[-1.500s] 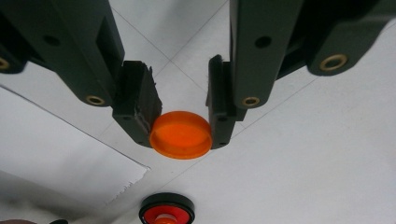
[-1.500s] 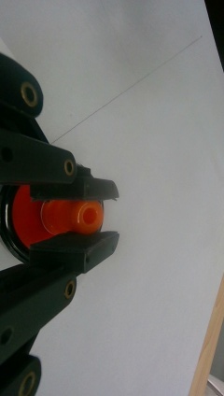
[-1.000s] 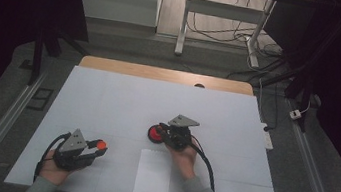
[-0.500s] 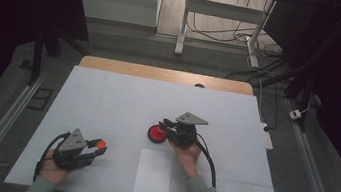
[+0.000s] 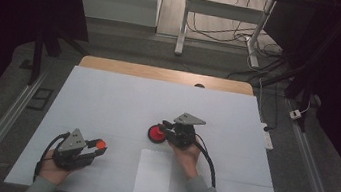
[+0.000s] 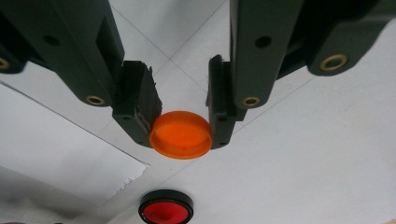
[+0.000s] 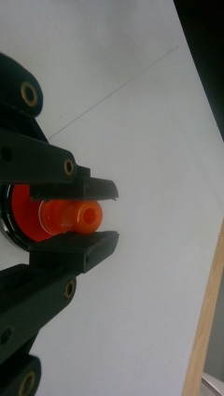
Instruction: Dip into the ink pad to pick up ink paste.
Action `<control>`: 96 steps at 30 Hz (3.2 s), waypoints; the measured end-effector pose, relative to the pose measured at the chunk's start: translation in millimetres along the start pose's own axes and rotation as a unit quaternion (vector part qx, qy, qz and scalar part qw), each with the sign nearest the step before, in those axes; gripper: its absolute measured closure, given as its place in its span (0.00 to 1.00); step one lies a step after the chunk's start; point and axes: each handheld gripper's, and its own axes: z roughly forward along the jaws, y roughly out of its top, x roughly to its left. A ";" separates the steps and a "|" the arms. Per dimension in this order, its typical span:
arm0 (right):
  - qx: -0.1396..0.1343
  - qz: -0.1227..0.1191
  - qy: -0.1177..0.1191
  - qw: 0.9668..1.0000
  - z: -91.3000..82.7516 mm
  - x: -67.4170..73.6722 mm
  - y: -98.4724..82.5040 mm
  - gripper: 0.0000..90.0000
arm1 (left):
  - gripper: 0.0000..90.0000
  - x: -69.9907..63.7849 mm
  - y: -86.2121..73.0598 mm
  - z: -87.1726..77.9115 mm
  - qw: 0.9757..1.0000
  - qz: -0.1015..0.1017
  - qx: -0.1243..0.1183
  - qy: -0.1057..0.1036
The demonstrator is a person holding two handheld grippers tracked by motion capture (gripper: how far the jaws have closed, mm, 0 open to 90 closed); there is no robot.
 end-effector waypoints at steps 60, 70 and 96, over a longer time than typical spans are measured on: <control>0.011 -0.032 -0.019 0.999 10.5 11.4 -7.7 0.82 | 0.73 -1.8 1.0 -0.8 1.000 0.007 0.001 0.005; 0.015 -0.024 -0.017 0.999 10.2 9.7 -6.2 0.82 | 0.73 0.1 0.8 -1.8 1.000 0.003 -0.002 0.006; -0.025 0.003 0.017 1.000 -21.5 2.0 4.8 0.82 | 0.73 4.9 -0.7 -2.9 1.000 -0.007 -0.007 0.010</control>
